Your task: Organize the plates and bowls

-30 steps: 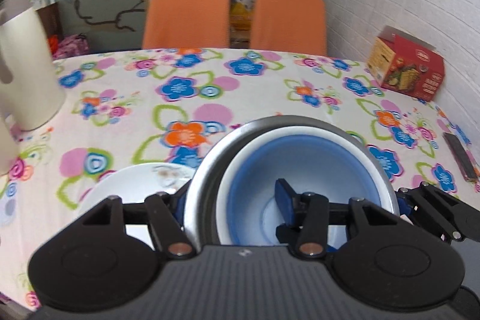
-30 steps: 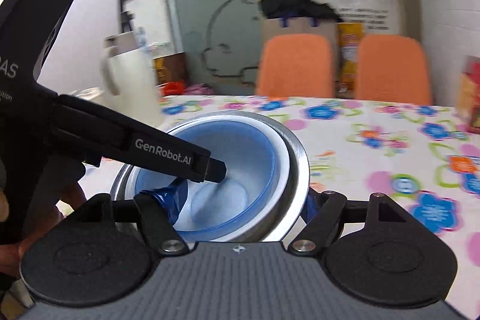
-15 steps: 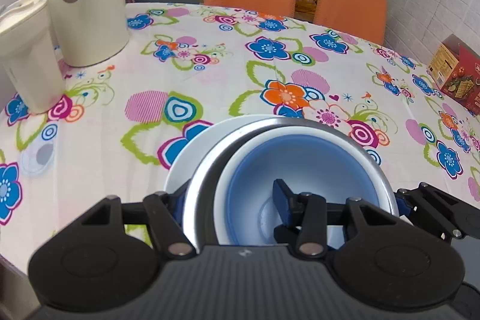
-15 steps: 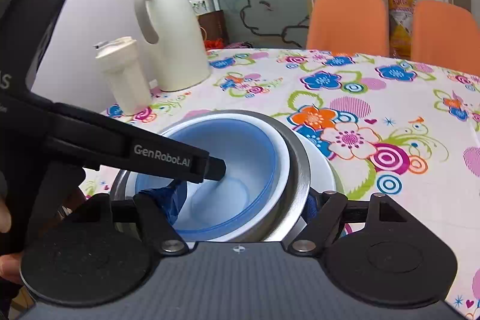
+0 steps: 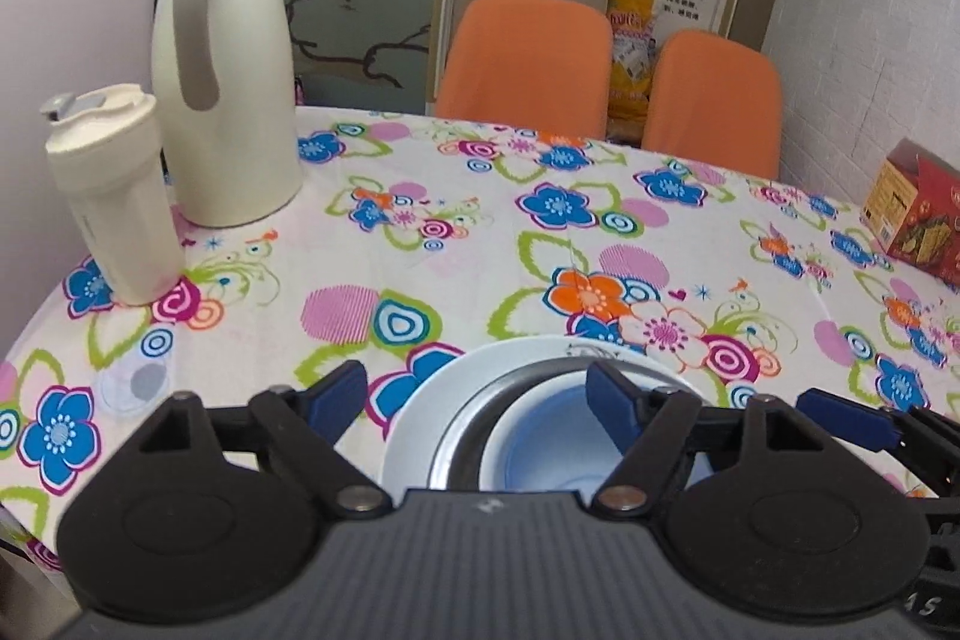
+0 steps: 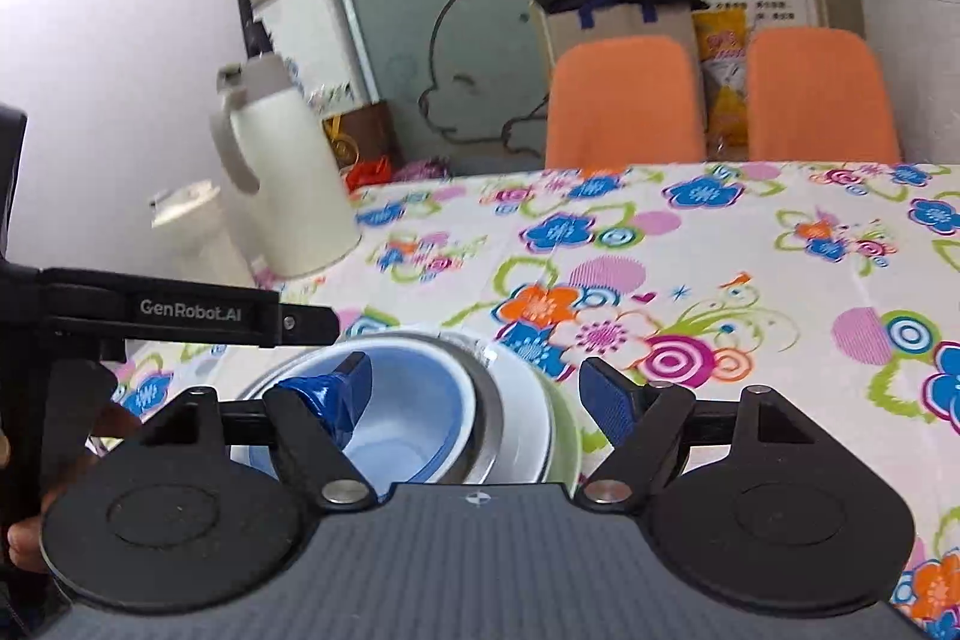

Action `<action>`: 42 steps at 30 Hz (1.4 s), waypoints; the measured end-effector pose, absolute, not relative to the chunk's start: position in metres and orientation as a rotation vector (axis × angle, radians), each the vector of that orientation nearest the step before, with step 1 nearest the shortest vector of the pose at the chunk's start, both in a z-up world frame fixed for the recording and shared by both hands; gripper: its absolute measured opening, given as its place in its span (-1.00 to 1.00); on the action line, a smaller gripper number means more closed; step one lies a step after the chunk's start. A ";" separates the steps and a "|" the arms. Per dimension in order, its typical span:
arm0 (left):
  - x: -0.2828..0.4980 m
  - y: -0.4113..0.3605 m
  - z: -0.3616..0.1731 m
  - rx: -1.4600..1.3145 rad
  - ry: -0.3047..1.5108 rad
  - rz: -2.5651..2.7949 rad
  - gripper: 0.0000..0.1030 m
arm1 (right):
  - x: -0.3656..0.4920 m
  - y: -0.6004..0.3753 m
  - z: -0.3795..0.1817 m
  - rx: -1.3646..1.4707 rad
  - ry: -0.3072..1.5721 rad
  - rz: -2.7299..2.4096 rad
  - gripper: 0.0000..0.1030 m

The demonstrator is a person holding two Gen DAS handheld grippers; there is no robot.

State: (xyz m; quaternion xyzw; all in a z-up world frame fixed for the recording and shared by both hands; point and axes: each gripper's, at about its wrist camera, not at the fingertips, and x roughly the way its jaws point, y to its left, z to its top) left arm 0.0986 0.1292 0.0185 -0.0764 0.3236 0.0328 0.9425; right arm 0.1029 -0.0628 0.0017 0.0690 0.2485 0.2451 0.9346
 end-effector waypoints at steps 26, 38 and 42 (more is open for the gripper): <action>-0.066 0.007 -0.025 -0.031 0.617 -0.032 0.48 | -0.036 -0.161 -0.038 0.275 0.418 0.254 0.24; -0.111 0.001 -0.029 0.013 0.566 -0.020 0.48 | -0.073 -0.152 -0.041 0.167 0.425 0.188 0.25; -0.125 0.000 -0.027 0.030 0.535 -0.004 0.48 | -0.082 -0.152 -0.041 0.160 0.421 0.175 0.25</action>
